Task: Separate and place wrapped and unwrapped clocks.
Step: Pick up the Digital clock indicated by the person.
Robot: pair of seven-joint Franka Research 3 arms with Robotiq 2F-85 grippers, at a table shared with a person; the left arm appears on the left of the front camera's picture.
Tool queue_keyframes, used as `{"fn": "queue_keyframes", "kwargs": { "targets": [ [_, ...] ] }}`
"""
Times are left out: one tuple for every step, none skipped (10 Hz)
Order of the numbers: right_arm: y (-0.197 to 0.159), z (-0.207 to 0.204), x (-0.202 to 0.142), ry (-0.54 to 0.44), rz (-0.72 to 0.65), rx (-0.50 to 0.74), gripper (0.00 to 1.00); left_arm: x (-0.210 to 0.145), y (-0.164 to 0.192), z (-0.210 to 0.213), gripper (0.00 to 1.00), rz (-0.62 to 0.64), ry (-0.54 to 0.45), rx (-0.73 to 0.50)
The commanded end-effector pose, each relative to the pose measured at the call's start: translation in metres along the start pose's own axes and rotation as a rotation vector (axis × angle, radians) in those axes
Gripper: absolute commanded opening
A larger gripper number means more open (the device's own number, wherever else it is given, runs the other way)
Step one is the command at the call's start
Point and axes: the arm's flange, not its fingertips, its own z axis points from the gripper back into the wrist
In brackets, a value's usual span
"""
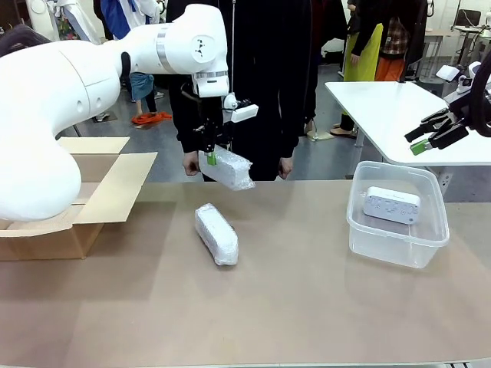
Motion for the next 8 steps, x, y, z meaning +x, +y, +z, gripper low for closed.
{"fn": "queue_keyframes", "kwargs": {
  "targets": [
    [0.0004, -0.0003, -0.0004, -0.001, -0.001, 0.001, 1.00, 0.0004, -0.0039, 0.0202, 0.00, 0.034, 0.023, 0.015],
    [0.0004, -0.0003, -0.0004, -0.001, -0.001, 0.001, 1.00, 0.0013, -0.0081, 0.0264, 0.17, 0.031, 0.029, 0.028],
    [0.0004, -0.0003, -0.0004, -0.001, -0.001, 0.001, 1.00, 0.0016, -0.0098, 0.0282, 0.00, 0.033, 0.035, 0.031],
    [0.0004, -0.0003, -0.0004, -0.001, -0.001, 0.001, 1.00, 0.0012, -0.0106, 0.0298, 0.00, 0.033, 0.032, 0.030],
    [0.0004, -0.0003, -0.0004, -0.001, -0.001, 0.001, 1.00, 0.0013, -0.0064, 0.0241, 0.00, 0.014, 0.010, 0.032],
    [0.0004, -0.0003, -0.0004, -0.001, -0.001, 0.001, 1.00, 0.0013, -0.0064, 0.0241, 0.00, 0.014, 0.010, 0.032],
    [0.0004, -0.0003, -0.0004, -0.001, -0.001, 0.001, 1.00, 0.0013, -0.0064, 0.0241, 0.00, 0.014, 0.010, 0.032],
    [0.0004, -0.0003, -0.0004, -0.001, -0.001, 0.001, 1.00, 0.0013, -0.0064, 0.0241, 0.00, 0.014, 0.010, 0.032]
  ]
}}
